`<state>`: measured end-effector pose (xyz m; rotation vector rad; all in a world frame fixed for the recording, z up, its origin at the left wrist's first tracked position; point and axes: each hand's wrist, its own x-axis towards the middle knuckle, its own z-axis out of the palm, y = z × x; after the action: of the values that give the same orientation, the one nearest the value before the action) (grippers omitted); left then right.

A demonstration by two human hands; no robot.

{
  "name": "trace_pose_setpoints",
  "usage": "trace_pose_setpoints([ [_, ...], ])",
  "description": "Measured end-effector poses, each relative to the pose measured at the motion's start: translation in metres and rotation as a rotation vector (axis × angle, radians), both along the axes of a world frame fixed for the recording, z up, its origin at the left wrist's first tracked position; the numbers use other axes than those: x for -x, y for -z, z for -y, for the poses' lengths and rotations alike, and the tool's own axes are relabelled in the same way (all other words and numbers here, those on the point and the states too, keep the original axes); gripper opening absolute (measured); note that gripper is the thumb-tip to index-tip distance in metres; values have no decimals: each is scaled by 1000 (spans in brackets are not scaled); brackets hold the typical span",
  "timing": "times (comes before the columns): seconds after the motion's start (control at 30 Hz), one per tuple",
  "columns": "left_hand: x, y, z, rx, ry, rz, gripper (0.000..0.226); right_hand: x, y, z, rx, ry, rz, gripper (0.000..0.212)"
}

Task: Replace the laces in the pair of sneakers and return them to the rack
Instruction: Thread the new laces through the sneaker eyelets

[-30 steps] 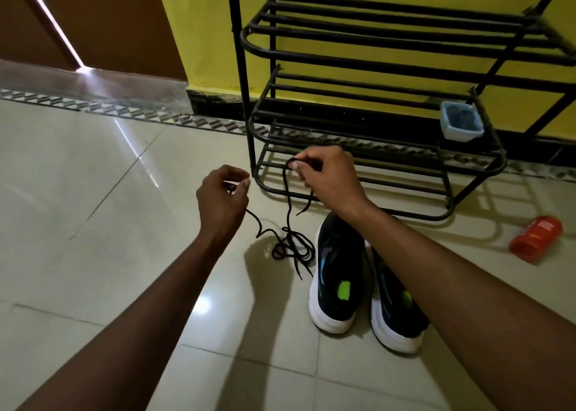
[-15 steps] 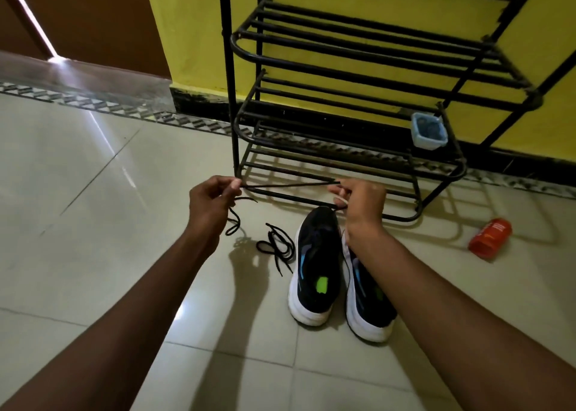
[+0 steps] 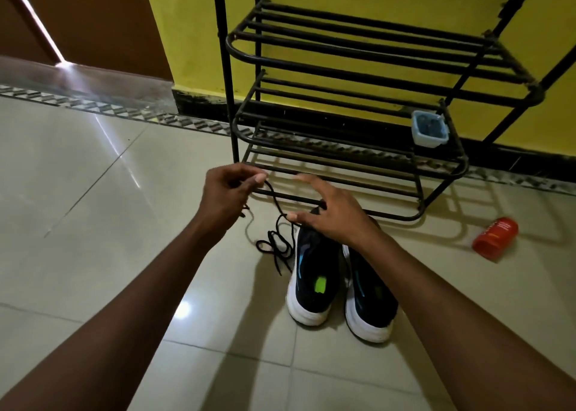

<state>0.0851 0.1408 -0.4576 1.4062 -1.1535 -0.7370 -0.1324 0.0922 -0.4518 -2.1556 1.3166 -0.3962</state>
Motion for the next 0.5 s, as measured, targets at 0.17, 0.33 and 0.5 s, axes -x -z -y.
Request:
trace_pose_setpoints([
  [0.17, 5, -14, -8, 110, -43, -20, 11, 6, 15, 10, 240, 18, -464, 25],
  [0.33, 3, -28, -12, 125, -14, -20, 14, 37, 30, 11, 236, 133, -154, 54],
  [0.5, 11, -28, -14, 61, 113, 49, 8, 12, 7, -11, 470, -122, -352, 80],
])
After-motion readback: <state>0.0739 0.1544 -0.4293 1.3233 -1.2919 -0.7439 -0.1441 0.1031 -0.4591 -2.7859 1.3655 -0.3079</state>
